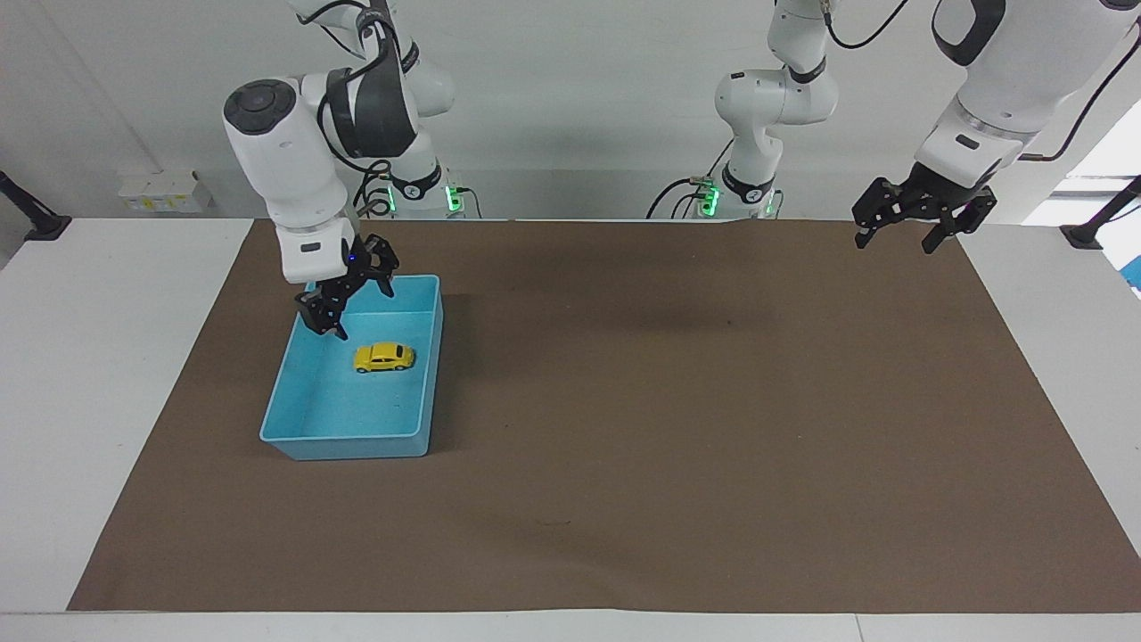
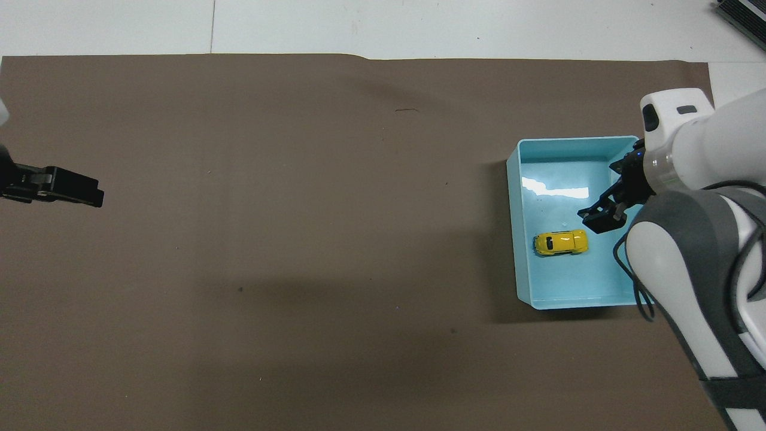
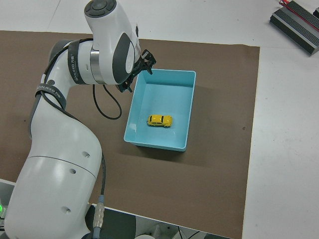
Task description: Wind up and store yellow beetle car
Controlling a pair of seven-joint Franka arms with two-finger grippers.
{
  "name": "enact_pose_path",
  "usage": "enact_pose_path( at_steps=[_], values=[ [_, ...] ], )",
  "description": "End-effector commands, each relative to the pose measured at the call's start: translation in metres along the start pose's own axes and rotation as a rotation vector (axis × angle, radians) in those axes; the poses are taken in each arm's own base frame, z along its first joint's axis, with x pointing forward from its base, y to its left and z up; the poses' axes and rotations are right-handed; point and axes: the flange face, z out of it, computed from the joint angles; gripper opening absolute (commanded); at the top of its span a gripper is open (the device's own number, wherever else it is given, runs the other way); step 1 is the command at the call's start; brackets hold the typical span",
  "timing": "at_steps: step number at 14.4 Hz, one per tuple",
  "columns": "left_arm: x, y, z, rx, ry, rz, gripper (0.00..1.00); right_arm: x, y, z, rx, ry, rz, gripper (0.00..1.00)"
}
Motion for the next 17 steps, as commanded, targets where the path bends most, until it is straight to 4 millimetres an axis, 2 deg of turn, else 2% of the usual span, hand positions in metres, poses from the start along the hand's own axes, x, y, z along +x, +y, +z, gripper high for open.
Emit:
enact_pose_path(
  at_steps=[1, 5, 9, 17],
  values=[
    [-0.001, -0.002, -0.003, 0.01, -0.008, -0.011, 1.0, -0.012, -0.006, -0.024, 0.009, 0.015, 0.198, 1.0],
    [-0.001, -0.002, -0.003, 0.01, -0.008, -0.011, 1.0, -0.021, -0.013, -0.051, 0.017, 0.002, 0.459, 1.0],
    [-0.001, -0.002, -0.003, 0.01, -0.008, -0.011, 1.0, -0.022, -0.012, -0.054, 0.025, -0.01, 0.663, 1.0],
    [-0.001, -0.002, -0.003, 0.01, -0.008, -0.011, 1.0, -0.04, 0.009, -0.065, 0.015, 0.01, 0.81, 1.0]
  ],
)
